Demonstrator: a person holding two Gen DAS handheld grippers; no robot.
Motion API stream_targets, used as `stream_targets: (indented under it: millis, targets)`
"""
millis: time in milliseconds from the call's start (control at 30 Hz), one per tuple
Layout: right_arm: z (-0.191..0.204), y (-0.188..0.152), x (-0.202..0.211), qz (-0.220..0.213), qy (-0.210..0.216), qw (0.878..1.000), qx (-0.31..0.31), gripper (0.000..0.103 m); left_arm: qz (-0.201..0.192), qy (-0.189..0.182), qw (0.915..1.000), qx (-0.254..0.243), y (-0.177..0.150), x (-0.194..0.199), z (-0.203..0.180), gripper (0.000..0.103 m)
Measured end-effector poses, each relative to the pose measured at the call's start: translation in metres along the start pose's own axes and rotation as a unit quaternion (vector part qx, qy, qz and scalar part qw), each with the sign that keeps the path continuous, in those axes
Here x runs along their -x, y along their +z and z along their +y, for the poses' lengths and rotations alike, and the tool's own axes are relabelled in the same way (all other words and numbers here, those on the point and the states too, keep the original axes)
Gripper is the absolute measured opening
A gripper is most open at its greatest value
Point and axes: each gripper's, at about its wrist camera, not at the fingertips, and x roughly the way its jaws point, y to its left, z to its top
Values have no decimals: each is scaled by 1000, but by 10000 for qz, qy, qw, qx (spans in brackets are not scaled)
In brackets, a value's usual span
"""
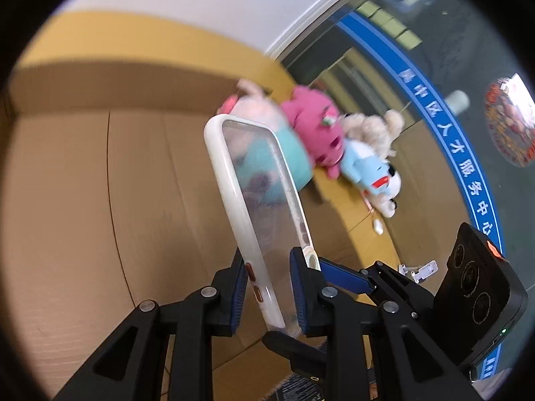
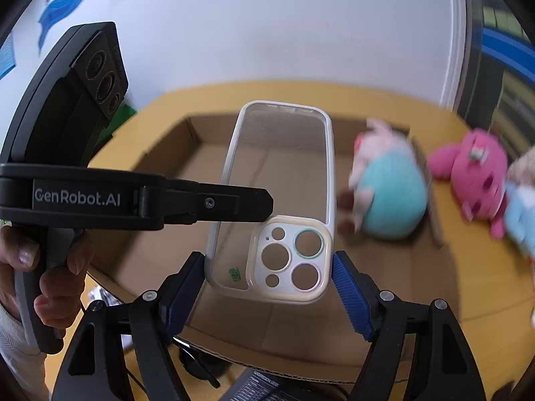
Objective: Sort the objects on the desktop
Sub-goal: 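Lift the phone case with the right gripper and carry it over the box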
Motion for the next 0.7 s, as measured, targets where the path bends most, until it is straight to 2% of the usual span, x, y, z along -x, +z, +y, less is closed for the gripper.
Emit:
stream_targets:
  millis: [133,433,567,700]
  targets:
    - [-13,-11,-22,318,67,9993,-167,75,255,-93,9992,305,-2,-19,13,24]
    - [-24,-18,-37,632,142,9972,-372,75,511,-79,9972,539,-2,-36,23,24]
    - [-24,-9,-39,656,187,9971,-348,75,414,-65,9975,568,4,-25,25,24]
    - [-14,13,-31,505,218,9983,-188,75,196,18,9984,524,27,-2,22,24]
